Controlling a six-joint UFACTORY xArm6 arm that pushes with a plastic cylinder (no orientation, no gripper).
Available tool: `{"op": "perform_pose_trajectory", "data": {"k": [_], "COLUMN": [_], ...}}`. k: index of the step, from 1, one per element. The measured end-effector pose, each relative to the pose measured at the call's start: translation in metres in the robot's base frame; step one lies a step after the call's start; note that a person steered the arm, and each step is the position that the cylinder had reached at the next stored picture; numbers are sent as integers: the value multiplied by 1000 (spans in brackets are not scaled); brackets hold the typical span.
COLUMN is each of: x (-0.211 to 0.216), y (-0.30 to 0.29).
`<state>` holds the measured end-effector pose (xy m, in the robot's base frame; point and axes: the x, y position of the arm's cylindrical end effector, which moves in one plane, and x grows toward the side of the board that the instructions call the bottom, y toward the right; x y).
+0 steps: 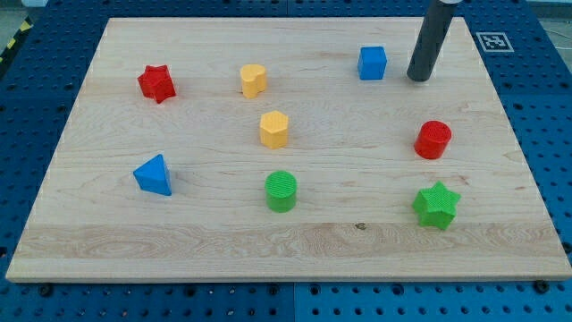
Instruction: Slightly push blue cube towards its left
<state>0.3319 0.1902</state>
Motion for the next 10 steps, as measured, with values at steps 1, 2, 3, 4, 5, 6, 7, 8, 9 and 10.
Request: {"op": "perform_pose_trajectory", "data": {"k": [1, 2, 3, 4, 5, 6, 7, 8, 9, 10], "x": [0, 0, 3, 3, 3, 3, -3, -10, -13, -13], "y": [0, 0, -18, -29, -32, -33, -33, -32, -36, -43]}}
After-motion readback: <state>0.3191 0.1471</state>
